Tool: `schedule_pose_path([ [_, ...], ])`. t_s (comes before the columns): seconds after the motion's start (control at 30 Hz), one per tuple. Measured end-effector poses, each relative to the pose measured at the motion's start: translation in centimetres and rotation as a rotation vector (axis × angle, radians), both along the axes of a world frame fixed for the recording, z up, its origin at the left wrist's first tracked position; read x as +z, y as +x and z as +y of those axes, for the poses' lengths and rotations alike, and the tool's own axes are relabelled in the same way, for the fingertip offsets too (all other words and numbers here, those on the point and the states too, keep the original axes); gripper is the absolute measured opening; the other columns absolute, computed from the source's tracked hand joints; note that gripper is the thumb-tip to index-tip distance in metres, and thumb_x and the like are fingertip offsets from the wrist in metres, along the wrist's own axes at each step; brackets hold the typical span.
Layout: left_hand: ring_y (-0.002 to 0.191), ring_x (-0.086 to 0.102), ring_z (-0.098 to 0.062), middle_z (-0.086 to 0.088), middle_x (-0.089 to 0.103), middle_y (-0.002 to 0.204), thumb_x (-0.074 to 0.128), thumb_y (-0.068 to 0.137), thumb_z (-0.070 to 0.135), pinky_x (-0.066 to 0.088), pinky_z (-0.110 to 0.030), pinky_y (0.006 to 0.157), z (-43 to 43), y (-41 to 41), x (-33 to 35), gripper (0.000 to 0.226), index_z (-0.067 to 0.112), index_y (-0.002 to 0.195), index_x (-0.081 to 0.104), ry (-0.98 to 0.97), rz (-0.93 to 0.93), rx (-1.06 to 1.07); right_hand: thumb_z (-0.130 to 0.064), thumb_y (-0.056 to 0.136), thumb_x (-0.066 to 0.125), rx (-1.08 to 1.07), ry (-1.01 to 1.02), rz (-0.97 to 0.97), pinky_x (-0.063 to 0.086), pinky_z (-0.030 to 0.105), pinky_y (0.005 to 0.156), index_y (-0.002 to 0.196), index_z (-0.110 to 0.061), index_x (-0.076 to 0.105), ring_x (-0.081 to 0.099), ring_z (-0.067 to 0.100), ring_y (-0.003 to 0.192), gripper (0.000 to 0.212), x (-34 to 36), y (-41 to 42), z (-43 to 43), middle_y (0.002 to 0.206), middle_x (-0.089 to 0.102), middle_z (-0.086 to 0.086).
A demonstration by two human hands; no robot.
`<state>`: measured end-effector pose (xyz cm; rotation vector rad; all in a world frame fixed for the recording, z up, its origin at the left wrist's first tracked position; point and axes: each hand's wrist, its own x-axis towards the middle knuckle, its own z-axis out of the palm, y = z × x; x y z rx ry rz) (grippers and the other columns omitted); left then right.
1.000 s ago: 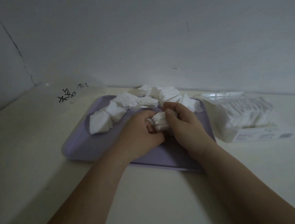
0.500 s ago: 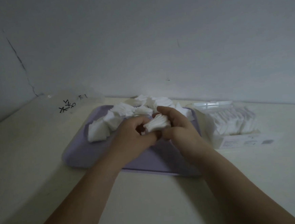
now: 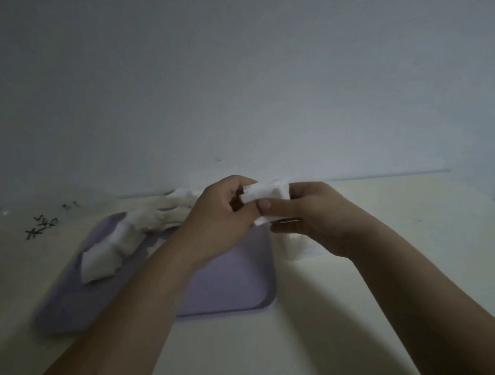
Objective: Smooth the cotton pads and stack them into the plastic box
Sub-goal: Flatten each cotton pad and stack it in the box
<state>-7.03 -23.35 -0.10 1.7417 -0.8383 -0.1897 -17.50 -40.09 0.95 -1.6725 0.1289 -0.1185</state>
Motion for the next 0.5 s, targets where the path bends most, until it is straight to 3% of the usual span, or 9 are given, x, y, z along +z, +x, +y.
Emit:
schedule_pose_path([
  [0.1, 0.101, 0.075, -0.029, -0.007, 0.078, 0.101, 0.078, 0.092, 0.018, 0.063, -0.047, 0.09, -3.2, -1.1, 0.8, 0.016, 0.022, 0.107, 0.074, -0.012, 0.074, -0.067, -0.019, 0.094, 0.074, -0.082, 0.029, -0.009, 0.052, 0.041, 0.102, 0.115, -0.011, 0.078, 0.074, 0.025, 0.111, 0.024, 0.3, -1.7, -2.6, 0.113, 0.079, 0.01],
  [0.2, 0.097, 0.075, -0.011, 0.002, 0.078, 0.105, 0.078, 0.093, 0.018, 0.062, -0.031, 0.086, -6.3, -1.5, 1.0, 0.026, 0.021, 0.118, 0.071, 0.008, 0.083, -0.072, -0.023, 0.091, 0.077, -0.354, 0.039, -0.089, 0.059, 0.047, 0.098, 0.11, -0.007, 0.078, 0.076, 0.028, 0.105, 0.025, 0.5, -2.6, -5.3, 0.106, 0.08, 0.012],
  [0.3, 0.107, 0.067, -0.003, 0.012, 0.07, 0.12, 0.074, 0.093, 0.023, 0.055, -0.025, 0.092, -9.0, -1.2, 1.0, 0.035, 0.024, 0.127, 0.067, 0.186, -0.189, -0.052, -0.036, 0.084, 0.078, -0.733, -0.061, -0.134, 0.061, 0.057, 0.086, 0.1, -0.004, 0.074, 0.075, 0.031, 0.092, 0.036, -0.4, -2.5, -8.0, 0.1, 0.075, 0.02],
  [0.4, 0.11, 0.061, -0.01, 0.012, 0.066, 0.123, 0.067, 0.093, 0.025, 0.051, -0.028, 0.094, -11.7, -1.6, 1.1, 0.03, 0.025, 0.124, 0.067, 0.436, -0.425, -0.148, -0.031, 0.086, 0.074, -0.823, -0.113, -0.108, 0.056, 0.043, 0.068, 0.092, -0.003, 0.07, 0.062, 0.022, 0.074, 0.029, -1.3, -2.4, -8.7, 0.083, 0.068, 0.014],
  [0.5, 0.097, 0.063, -0.015, 0.013, 0.063, 0.103, 0.062, 0.089, 0.024, 0.049, -0.022, 0.075, -14.1, -1.8, 0.4, 0.015, 0.026, 0.103, 0.062, 0.577, -0.55, -0.239, -0.031, 0.08, 0.077, -0.853, -0.189, -0.066, 0.047, 0.03, 0.062, 0.089, -0.008, 0.069, 0.062, 0.017, 0.071, 0.025, -2.0, -2.4, -8.8, 0.081, 0.07, 0.001],
])
